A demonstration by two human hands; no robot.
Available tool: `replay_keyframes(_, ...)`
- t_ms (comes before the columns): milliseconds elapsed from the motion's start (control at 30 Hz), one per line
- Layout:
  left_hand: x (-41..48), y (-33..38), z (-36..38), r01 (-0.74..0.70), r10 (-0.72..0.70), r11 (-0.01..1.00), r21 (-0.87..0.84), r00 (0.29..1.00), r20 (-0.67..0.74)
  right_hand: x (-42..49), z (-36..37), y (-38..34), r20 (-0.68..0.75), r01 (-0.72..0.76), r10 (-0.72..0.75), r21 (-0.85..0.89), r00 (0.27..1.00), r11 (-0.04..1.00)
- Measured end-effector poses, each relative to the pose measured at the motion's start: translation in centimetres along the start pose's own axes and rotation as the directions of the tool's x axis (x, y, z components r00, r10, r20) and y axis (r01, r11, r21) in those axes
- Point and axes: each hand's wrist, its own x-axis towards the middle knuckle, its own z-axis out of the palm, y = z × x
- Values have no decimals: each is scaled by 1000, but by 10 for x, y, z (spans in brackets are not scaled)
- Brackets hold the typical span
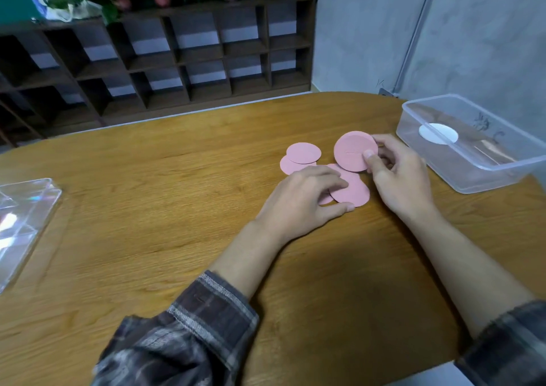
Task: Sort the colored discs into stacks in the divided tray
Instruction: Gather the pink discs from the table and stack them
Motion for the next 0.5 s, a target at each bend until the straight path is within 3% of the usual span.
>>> replay_keyframes(500, -33, -6, -27, 32, -30, 997, 77, 999, -30, -8, 5, -10, 131, 44, -59, 115, 990, 992)
